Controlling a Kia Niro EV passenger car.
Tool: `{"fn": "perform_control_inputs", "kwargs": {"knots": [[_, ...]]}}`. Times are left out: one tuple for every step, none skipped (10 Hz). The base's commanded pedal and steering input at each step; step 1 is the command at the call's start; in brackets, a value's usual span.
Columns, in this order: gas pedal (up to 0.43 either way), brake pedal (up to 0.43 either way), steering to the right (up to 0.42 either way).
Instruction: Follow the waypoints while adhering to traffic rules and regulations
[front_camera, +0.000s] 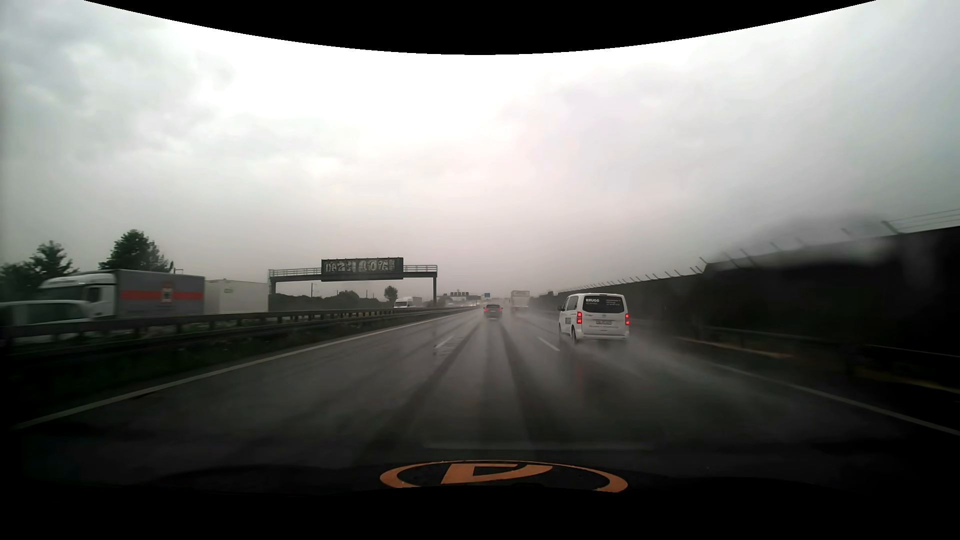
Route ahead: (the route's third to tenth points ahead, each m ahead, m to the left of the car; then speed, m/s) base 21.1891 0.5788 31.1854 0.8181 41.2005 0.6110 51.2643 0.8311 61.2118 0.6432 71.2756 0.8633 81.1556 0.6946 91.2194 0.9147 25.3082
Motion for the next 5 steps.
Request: {"fn": "perform_control_inputs", "kwargs": {"knots": [[0.209,0.000,-0.002],[0.220,0.000,-0.002],[0.220,0.000,-0.002],[0.220,0.000,-0.002],[0.220,0.000,-0.002]]}}
